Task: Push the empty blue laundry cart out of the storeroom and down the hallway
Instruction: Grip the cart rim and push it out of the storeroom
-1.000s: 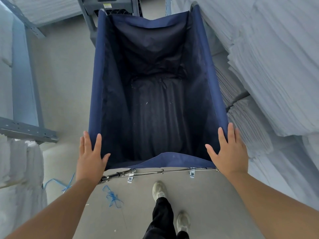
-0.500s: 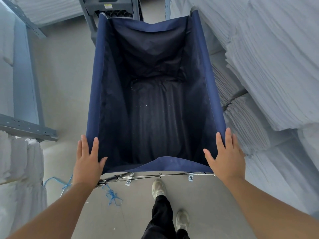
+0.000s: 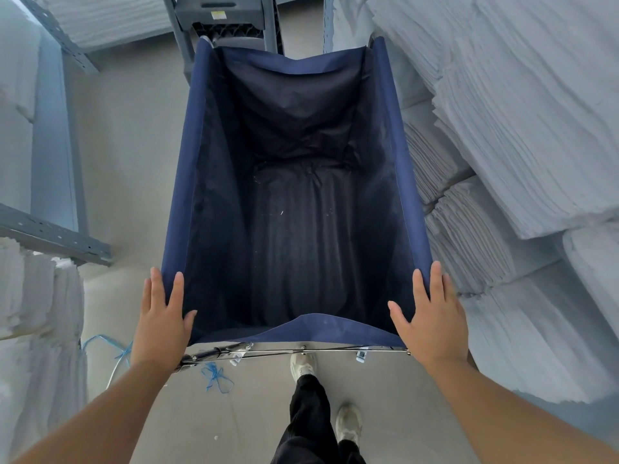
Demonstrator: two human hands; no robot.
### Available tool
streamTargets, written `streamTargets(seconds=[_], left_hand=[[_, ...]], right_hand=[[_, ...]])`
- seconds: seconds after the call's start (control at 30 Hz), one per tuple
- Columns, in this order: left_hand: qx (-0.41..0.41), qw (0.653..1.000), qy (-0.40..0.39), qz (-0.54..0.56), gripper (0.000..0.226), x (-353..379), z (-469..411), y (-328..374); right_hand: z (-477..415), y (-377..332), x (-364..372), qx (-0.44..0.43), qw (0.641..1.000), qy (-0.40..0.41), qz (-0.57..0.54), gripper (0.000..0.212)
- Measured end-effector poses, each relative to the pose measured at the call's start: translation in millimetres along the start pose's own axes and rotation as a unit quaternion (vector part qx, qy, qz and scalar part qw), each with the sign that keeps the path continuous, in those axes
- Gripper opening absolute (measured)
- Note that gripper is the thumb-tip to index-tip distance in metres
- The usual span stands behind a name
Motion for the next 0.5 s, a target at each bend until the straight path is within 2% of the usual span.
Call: streamTargets(seconds=[0.5], left_hand=[[-0.038,0.999,-0.002,0.029,0.079,13,78,-16]], right_hand=[[49,4,6,-0.028,1.0,-0.011,-0.005,0.079]])
Point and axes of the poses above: each hand's wrist, its own z-axis away from the middle knuckle, its own x-axis out of the palm, y = z × x, the point moved 3 cm from there along -z, towards the middle knuckle
